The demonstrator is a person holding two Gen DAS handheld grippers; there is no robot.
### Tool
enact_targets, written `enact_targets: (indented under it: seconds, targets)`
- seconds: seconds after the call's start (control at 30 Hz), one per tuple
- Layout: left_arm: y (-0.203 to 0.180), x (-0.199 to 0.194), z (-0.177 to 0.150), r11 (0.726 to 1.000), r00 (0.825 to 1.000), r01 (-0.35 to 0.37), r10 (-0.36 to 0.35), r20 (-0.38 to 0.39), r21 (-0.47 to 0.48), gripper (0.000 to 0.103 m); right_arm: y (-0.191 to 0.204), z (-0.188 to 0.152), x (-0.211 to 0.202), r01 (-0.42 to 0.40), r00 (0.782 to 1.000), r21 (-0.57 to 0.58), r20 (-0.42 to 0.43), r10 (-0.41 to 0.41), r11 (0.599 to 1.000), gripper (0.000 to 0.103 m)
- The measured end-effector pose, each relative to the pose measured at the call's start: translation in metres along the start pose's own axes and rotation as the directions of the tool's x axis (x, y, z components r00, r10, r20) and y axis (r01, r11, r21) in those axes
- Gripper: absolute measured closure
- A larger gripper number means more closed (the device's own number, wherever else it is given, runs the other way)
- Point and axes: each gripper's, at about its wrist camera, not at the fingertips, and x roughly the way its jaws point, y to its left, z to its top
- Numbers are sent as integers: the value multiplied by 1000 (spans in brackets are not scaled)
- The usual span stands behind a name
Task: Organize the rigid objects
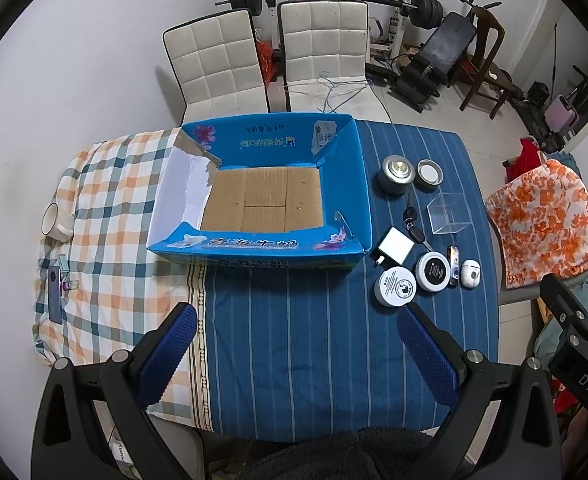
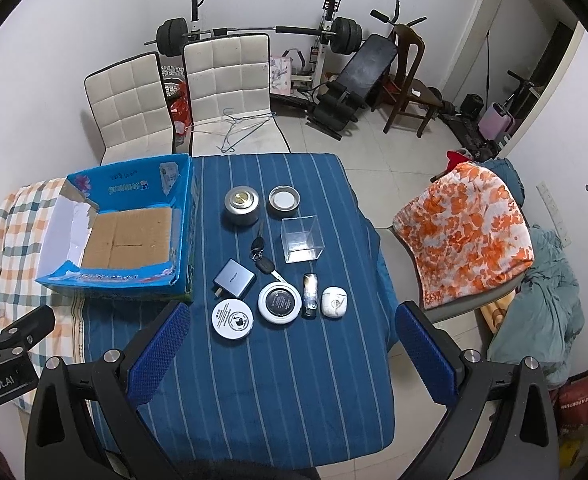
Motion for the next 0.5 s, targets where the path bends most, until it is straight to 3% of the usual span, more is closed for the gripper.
enact_targets:
  seconds: [0.5]
  targets:
    - [0,1,2,1000,1000,-4,4,0,2,0,-1,3,1,-2,1000,4,0,2,1000,0]
